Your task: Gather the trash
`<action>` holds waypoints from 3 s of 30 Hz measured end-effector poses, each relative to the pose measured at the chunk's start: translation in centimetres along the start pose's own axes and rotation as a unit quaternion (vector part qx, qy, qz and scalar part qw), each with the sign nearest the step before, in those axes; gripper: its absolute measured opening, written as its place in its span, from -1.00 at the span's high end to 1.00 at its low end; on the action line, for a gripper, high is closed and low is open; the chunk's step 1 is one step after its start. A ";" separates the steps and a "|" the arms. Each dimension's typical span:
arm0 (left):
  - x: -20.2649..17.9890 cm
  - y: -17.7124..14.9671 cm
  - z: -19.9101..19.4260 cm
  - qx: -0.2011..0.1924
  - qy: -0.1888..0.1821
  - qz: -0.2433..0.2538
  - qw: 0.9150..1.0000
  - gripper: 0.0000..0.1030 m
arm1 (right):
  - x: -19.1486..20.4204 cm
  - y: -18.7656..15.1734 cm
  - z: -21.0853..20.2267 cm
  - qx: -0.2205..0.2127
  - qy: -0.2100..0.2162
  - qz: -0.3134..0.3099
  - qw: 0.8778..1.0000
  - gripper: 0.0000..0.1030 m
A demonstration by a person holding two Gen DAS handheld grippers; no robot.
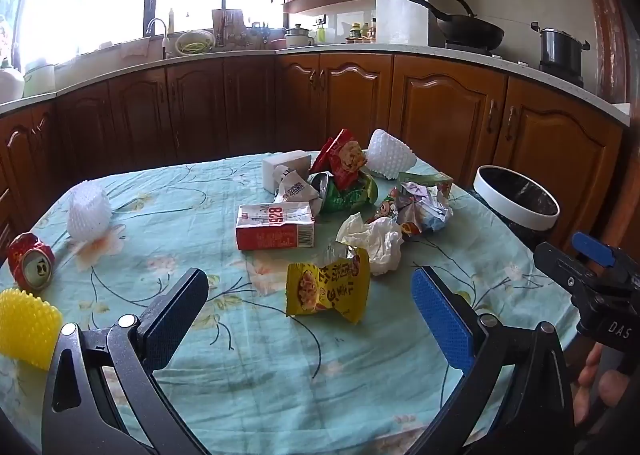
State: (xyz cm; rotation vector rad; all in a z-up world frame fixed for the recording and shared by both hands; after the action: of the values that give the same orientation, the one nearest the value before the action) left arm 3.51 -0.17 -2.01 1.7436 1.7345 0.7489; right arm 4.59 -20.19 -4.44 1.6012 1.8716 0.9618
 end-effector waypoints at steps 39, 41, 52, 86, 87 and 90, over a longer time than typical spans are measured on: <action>1.0 -0.1 -1.5 -0.024 0.011 -0.018 1.000 -1.00 | 1.2 0.3 -1.2 -0.018 0.035 0.004 0.999 -1.00; 1.0 0.0 -1.5 -0.024 0.011 -0.017 0.999 -1.00 | 1.2 0.3 -1.2 -0.017 0.035 0.004 0.999 -1.00; 0.8 -0.1 -1.4 -0.023 0.010 -0.016 1.000 -1.00 | 1.0 0.1 -0.9 -0.015 0.044 0.009 0.999 -1.00; 1.8 0.3 2.5 0.045 -0.025 -0.033 0.998 -0.98 | 1.6 1.3 3.8 0.060 0.112 0.023 0.992 -0.73; 1.8 0.4 2.7 0.050 -0.028 -0.032 0.998 -0.96 | 1.8 1.4 4.3 0.068 0.120 0.023 0.990 -0.66; 1.7 0.7 3.6 0.067 -0.035 -0.023 0.997 -0.86 | 2.5 1.6 5.5 0.090 0.143 0.027 0.985 -0.39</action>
State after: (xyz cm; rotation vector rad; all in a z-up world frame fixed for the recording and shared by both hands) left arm 6.62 1.48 -3.93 1.7880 1.8072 0.5573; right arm 9.28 -16.58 -6.49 1.6994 2.1724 1.1231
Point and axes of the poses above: each gripper's, at about its wrist camera, not at the fingertips, and z roughly the way its jaws point, x to its left, y to its top, the point moved 4 cm from there along z, roughly the way its jaws point, and after that the axes turned 13 degrees about x, right-handed, at the moved point
